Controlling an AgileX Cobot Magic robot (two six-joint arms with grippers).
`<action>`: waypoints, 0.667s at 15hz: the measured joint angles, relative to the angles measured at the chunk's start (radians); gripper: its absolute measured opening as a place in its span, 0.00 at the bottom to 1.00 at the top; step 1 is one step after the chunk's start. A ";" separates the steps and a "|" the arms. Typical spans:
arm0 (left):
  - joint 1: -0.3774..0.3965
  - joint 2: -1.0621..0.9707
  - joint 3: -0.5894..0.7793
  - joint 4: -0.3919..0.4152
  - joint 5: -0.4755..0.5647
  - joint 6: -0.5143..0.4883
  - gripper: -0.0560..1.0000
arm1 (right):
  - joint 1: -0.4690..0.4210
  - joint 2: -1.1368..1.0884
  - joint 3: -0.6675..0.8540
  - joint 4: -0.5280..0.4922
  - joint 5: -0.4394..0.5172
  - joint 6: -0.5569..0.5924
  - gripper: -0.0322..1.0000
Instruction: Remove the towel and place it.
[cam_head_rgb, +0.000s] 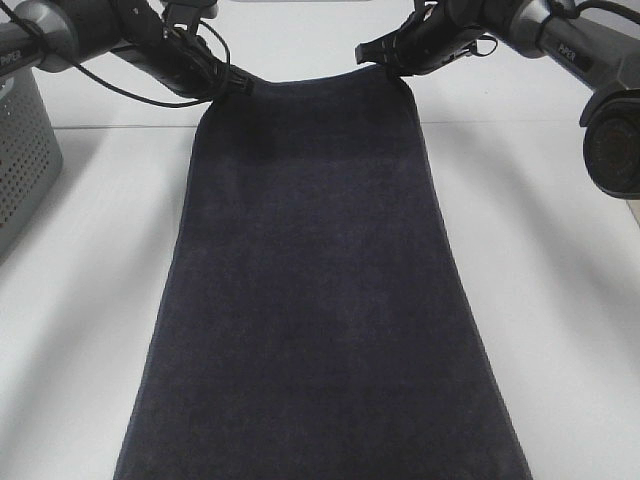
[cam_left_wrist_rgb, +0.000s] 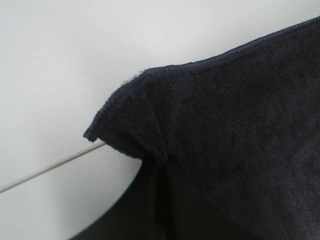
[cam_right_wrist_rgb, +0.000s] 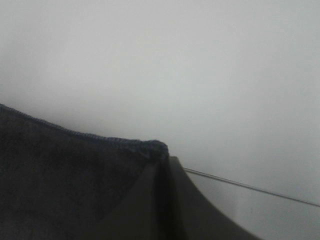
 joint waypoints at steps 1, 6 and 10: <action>0.000 0.003 0.000 0.000 -0.013 0.001 0.06 | 0.000 0.006 0.000 0.000 -0.011 0.000 0.04; 0.000 0.045 0.000 0.001 -0.055 0.005 0.06 | 0.000 0.023 0.000 0.000 -0.055 0.000 0.04; 0.000 0.083 0.000 0.001 -0.116 0.005 0.06 | -0.001 0.048 0.014 0.003 -0.093 0.000 0.04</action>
